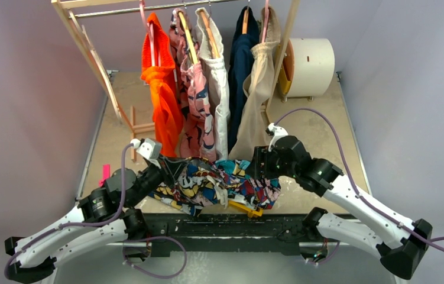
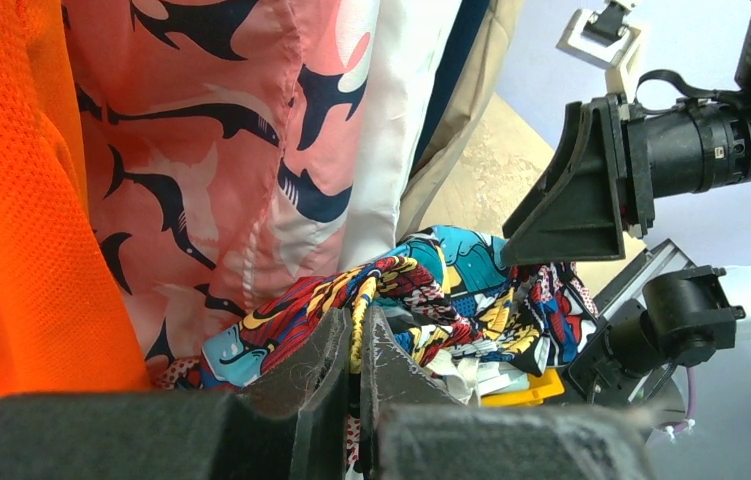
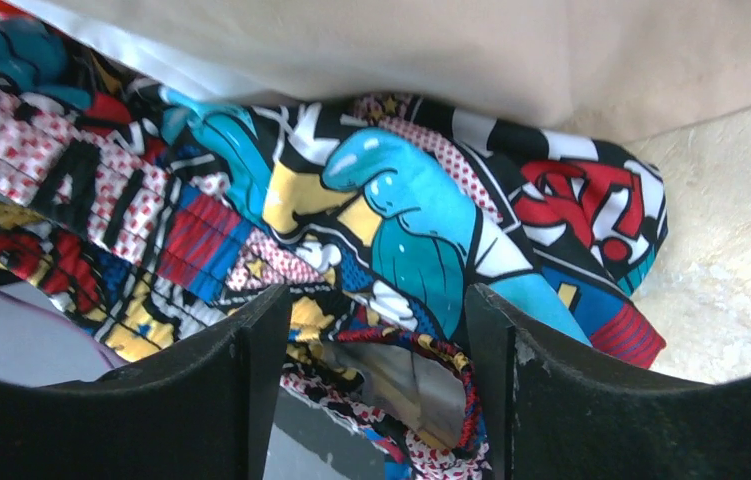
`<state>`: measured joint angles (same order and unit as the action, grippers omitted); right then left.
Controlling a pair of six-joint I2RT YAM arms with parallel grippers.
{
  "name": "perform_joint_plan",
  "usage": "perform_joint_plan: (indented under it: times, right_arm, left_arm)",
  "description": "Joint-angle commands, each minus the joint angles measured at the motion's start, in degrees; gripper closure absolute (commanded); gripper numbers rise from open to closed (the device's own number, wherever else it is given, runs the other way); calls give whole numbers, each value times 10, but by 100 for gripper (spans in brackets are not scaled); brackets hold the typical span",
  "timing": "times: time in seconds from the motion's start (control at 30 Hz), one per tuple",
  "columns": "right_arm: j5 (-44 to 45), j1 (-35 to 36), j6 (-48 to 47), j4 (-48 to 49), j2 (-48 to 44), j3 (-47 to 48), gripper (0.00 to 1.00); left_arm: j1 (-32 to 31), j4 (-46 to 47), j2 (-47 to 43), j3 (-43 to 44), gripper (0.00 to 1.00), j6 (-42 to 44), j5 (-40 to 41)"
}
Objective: Place the shorts on the hanger
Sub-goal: Adjust the shorts at the center of the board.
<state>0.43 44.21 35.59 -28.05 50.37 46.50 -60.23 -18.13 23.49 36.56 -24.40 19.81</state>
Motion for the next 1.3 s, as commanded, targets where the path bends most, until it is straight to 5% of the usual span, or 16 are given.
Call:
perform_joint_plan:
  times: [0.0,0.37,0.6,0.8,1.27]
  right_arm:
    - [-40,0,-20,-38,2,27,36]
    - [-162,17,-107,-84,41,29,44]
    - [-168,52,-111,-80,61,38,28]
    - [-178,102,-112,-59,79,37,28]
    - [-111,124,-92,-33,90,42,69]
  left_arm:
    - [1,22,3,17,100,13,11]
    - [1,17,9,13,100,11,49]
    - [1,19,9,7,100,6,50]
    - [1,12,2,5,100,3,51]
    - [2,8,-4,4,100,1,51]
